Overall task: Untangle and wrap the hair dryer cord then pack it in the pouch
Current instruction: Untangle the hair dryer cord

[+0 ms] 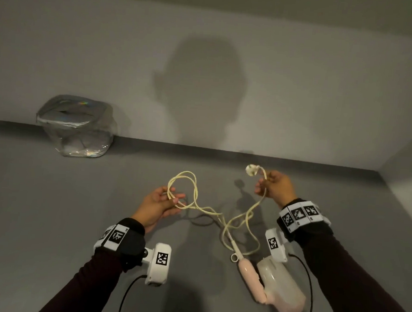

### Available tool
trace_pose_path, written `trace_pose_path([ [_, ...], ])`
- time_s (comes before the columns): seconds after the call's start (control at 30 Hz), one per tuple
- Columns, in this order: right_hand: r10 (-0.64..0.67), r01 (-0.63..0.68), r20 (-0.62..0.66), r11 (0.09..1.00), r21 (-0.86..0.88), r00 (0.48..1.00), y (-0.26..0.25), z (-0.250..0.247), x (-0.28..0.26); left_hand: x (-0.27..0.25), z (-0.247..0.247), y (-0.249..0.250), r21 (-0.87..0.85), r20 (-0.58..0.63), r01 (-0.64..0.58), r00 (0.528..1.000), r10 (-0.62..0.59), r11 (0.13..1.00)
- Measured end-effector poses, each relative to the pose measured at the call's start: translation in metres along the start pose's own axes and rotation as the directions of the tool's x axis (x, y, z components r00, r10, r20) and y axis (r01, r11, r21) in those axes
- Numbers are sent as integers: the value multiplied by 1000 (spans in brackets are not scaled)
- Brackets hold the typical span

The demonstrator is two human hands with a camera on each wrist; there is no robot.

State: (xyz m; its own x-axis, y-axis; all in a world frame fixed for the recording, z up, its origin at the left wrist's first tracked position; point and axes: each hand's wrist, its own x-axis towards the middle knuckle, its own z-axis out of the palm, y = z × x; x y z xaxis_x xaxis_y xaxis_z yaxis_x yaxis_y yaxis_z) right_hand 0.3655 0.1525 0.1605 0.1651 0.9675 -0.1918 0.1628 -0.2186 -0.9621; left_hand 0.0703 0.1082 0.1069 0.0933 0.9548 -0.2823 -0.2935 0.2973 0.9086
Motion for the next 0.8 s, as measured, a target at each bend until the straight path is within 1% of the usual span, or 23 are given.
trace_pose_path([
  [0.03,23,-22,18,999,-49,1000,9,4,3,-2,2,4,2,21,-8,1000,8,1000],
  [0.07,28,-24,30,990,-138,999,15,8,3,-4,4,7,6,37,-14,999,14,1000],
  [0.1,12,-3,34,965,-263,999,17,11,2,-6,6,10,8,49,-21,999,20,1000],
  [0.13,-31,43,37,917,-396,999,16,15,-2,-7,7,13,13,61,-29,998,28,999],
  [0.17,-99,116,59,867,-485,993,11,20,-8,-8,9,16,16,70,-34,997,33,999],
  [0.2,-170,198,101,832,-518,980,5,25,-17,-9,11,18,20,80,-42,996,40,999],
  [0.23,-214,269,167,823,-500,963,-2,31,-28,-10,13,20,21,92,-50,995,48,999],
  [0.27,-200,298,253,842,-450,947,-6,39,-38,-10,16,21,26,104,-58,993,55,998],
  [0.33,-110,269,424,902,-336,899,-6,54,-55,-13,24,25,48,128,-82,989,75,995],
  [0.37,-85,240,461,926,-290,883,-2,60,-60,-15,28,27,60,144,-93,986,83,994],
  [0.4,-87,219,459,945,-243,884,3,66,-62,-16,31,28,80,163,-110,982,96,991],
  [0.43,-114,208,424,961,-182,898,7,71,-64,-18,35,29,102,183,-128,977,108,987],
  [0.47,-145,194,360,975,-104,921,9,75,-64,-19,38,30,133,206,-151,971,122,980],
  [0.53,-179,177,188,984,27,966,9,77,-63,-22,42,31,221,260,-204,955,144,954],
  [0.57,-187,180,124,981,68,975,7,77,-63,-24,43,31,268,279,-224,949,147,937],
  [0.6,-199,192,93,978,85,976,6,75,-62,-26,44,33,309,289,-228,947,137,923],
  [0.67,-246,246,100,969,19,964,5,72,-61,-31,43,39,332,307,-177,949,71,926],
  [0.7,-278,286,127,957,-46,952,5,71,-62,-32,44,45,317,319,-107,948,1,942],
  [0.73,-312,334,169,935,-117,935,5,70,-65,-32,45,50,318,326,-48,943,-62,947],
  [0.77,-345,388,222,902,-189,912,5,70,-67,-31,47,57,354,319,-14,942,-107,935],
  [0.8,-381,449,276,858,-251,883,5,69,-69,-29,50,63,426,303,-13,944,-129,905],
])
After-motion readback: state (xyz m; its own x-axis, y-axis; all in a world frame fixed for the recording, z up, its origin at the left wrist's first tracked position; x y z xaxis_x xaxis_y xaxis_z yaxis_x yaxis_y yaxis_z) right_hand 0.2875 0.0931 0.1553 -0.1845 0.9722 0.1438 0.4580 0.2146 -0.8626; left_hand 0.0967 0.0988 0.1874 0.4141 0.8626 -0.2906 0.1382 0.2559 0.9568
